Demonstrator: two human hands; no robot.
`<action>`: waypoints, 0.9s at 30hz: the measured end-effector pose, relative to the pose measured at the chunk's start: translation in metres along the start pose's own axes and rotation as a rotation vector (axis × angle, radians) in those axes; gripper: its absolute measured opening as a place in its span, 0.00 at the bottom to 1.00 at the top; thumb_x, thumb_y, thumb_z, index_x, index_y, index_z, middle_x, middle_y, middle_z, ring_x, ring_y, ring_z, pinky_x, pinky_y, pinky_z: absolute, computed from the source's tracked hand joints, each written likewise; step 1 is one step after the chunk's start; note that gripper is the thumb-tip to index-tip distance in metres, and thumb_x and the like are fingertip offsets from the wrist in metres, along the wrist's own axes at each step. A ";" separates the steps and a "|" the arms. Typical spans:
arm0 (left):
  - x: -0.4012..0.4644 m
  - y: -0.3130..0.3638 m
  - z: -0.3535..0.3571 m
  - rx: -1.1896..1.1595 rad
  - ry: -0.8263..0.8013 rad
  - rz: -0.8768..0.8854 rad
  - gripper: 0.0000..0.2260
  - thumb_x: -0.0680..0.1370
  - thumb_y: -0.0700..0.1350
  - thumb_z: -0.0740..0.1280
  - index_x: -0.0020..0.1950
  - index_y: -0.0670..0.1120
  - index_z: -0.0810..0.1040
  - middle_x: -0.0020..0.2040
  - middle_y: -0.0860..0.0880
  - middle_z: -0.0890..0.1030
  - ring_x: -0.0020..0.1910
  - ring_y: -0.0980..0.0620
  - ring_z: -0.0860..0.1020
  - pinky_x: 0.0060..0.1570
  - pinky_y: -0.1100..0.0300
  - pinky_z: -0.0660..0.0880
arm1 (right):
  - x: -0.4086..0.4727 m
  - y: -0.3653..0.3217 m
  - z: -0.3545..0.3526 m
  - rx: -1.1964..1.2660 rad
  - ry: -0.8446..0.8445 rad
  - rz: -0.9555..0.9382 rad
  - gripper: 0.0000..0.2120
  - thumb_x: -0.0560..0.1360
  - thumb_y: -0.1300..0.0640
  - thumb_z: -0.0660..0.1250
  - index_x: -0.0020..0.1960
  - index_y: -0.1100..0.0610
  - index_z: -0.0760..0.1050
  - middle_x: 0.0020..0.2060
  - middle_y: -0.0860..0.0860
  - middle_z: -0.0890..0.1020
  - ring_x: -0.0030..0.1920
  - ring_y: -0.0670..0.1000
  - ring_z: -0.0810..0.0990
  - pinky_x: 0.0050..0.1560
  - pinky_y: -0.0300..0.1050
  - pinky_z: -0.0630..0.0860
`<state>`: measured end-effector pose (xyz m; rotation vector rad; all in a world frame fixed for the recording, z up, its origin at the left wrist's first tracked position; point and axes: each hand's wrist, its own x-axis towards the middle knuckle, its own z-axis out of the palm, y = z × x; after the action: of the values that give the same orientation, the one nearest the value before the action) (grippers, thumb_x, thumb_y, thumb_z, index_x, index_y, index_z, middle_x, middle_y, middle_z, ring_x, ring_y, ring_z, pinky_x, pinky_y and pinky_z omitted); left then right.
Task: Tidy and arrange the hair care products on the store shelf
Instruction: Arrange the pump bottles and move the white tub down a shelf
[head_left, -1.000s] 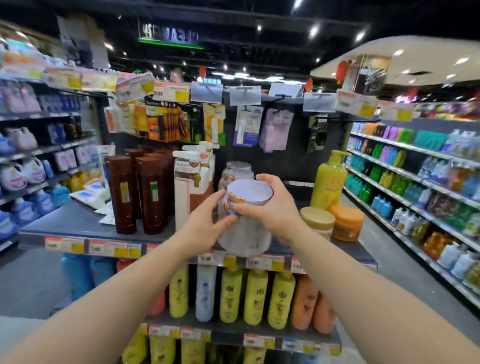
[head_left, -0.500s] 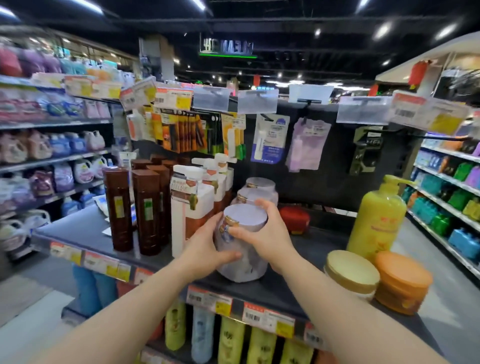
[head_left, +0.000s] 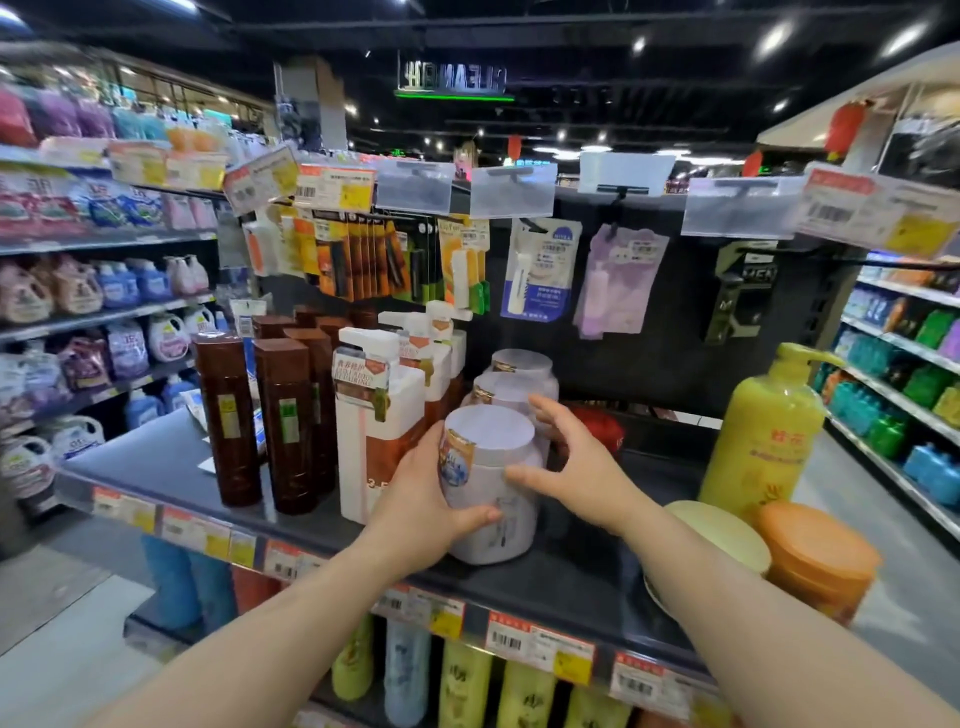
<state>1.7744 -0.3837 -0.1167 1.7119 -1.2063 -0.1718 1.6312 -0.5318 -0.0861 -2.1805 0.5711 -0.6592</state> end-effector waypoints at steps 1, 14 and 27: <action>0.001 0.000 0.000 -0.001 -0.002 0.006 0.44 0.62 0.54 0.80 0.72 0.60 0.60 0.64 0.63 0.70 0.63 0.64 0.70 0.58 0.68 0.66 | 0.000 0.001 0.001 -0.021 -0.024 -0.014 0.41 0.66 0.43 0.76 0.73 0.39 0.59 0.72 0.44 0.66 0.70 0.47 0.66 0.68 0.48 0.69; 0.005 0.015 -0.008 0.146 0.080 -0.002 0.50 0.62 0.58 0.79 0.76 0.55 0.54 0.73 0.55 0.64 0.72 0.55 0.63 0.70 0.51 0.66 | 0.006 0.008 -0.009 0.049 0.202 -0.015 0.22 0.76 0.51 0.68 0.68 0.44 0.69 0.60 0.46 0.76 0.58 0.44 0.76 0.58 0.39 0.75; 0.013 0.034 -0.009 0.528 -0.052 0.176 0.38 0.68 0.60 0.74 0.74 0.59 0.63 0.75 0.56 0.60 0.73 0.53 0.59 0.70 0.58 0.57 | 0.048 0.033 0.000 -0.299 0.095 0.029 0.37 0.73 0.53 0.72 0.74 0.38 0.56 0.73 0.51 0.62 0.69 0.55 0.68 0.67 0.52 0.70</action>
<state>1.7646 -0.3878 -0.0809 2.0408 -1.5271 0.2315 1.6617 -0.5798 -0.0983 -2.4211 0.7928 -0.7016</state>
